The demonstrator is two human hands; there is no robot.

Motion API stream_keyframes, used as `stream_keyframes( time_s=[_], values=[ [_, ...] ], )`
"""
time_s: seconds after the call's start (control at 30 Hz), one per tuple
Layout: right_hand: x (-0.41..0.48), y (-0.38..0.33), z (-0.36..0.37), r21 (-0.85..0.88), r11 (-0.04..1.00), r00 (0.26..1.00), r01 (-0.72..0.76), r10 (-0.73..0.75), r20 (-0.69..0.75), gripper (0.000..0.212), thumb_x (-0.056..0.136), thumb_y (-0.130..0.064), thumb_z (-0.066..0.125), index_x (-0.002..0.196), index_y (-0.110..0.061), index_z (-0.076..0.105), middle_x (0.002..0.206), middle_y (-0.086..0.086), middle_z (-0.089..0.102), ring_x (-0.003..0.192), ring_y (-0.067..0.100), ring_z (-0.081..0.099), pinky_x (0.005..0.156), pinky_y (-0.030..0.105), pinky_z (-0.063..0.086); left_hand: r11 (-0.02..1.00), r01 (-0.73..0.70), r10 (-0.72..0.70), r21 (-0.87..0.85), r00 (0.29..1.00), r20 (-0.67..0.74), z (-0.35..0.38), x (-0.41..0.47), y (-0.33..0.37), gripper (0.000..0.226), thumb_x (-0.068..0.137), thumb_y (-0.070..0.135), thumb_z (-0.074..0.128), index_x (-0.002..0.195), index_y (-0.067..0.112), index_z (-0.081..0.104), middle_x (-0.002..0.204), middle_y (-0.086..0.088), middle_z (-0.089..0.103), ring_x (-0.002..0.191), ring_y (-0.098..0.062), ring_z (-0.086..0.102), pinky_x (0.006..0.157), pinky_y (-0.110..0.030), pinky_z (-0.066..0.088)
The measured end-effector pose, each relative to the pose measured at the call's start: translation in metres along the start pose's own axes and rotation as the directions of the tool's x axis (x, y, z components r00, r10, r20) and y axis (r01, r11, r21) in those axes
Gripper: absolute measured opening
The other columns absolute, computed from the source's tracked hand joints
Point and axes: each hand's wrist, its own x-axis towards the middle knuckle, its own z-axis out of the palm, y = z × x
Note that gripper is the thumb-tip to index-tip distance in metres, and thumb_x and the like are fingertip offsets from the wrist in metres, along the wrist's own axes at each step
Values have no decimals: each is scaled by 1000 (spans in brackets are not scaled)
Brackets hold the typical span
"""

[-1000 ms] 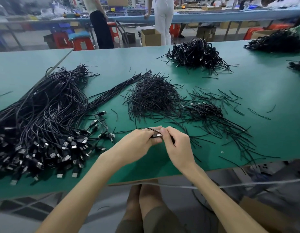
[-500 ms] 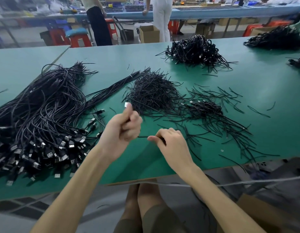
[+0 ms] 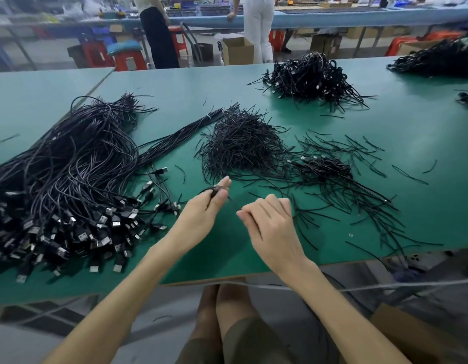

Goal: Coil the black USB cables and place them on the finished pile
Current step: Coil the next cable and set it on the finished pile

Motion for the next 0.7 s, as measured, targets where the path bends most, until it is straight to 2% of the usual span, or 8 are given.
stream_keyframes(
  time_s=[0.07, 0.13, 0.2, 0.27, 0.37, 0.47, 0.57, 0.7],
  values=[
    [-3, -1, 3, -44, 994, 995, 95, -95, 10, 28, 105, -25, 52, 88, -11, 68, 77, -1, 60, 75, 26, 53, 74, 37, 38, 860, 104, -105, -500, 994, 28, 9, 3, 3, 60, 104, 50, 31, 145, 11, 50, 143, 2, 61, 133, -13, 57, 112, -32, 44],
    [-2, 0, 5, -76, 990, 993, 118, -116, 34, 26, 105, -24, 52, 89, -11, 69, 76, -1, 60, 74, 26, 53, 73, 37, 39, 556, 123, -168, -822, 985, 34, 7, 8, 12, 57, 108, 45, 27, 140, 5, 52, 136, -4, 66, 126, -16, 63, 101, -30, 52],
    [0, 1, 5, -106, 988, 992, 109, -102, 67, 27, 105, -26, 52, 89, -12, 69, 75, -2, 61, 74, 25, 54, 73, 37, 40, 214, 122, -225, -969, 972, 72, 0, 10, 22, 50, 109, 41, 33, 125, 4, 62, 112, -2, 74, 96, -10, 73, 81, -27, 60],
    [1, 2, 5, -126, 991, 996, 54, -44, 83, 30, 105, -30, 50, 88, -14, 68, 74, -4, 62, 73, 25, 55, 73, 36, 41, 101, 168, -183, -981, 972, 148, -7, 8, 31, 40, 107, 41, 42, 99, 11, 67, 75, 10, 58, 54, -4, 53, 56, -21, 49],
    [5, 3, 2, -151, 986, 996, -65, 75, 58, 40, 102, -42, 49, 80, -14, 66, 71, -3, 61, 71, 25, 55, 71, 39, 42, 524, 201, -63, -828, 978, 197, -10, -2, 39, 49, 106, 50, 44, 70, 17, 53, 60, 11, 30, 45, -7, 25, 48, -18, 24],
    [5, 3, 1, -157, 985, 993, -75, 88, 78, 41, 105, -39, 47, 77, -14, 64, 70, -2, 57, 71, 25, 53, 71, 38, 37, 974, 20, 42, -226, 964, 263, -11, -9, 41, 54, 104, 49, 45, 66, 13, 59, 53, 12, 35, 46, -9, 29, 48, -17, 26],
    [4, 6, 2, -156, 983, 983, -94, 116, 142, 13, 84, -10, 74, 78, -14, 64, 73, 0, 58, 73, 27, 53, 72, 37, 33, 896, -149, -23, 419, 925, 380, 1, -12, 39, 40, 105, 45, 47, 79, 21, 66, 65, 9, 61, 60, -12, 55, 61, -25, 44],
    [7, 3, 1, -107, 973, 968, -203, 216, 126, 4, 89, -11, 63, 86, -11, 66, 81, 2, 63, 77, 27, 55, 75, 37, 34, 753, -221, 65, 620, 963, 263, 15, -13, 30, 37, 105, 41, 48, 81, 13, 52, 78, 6, 51, 75, -22, 47, 72, -40, 42]
  ],
)
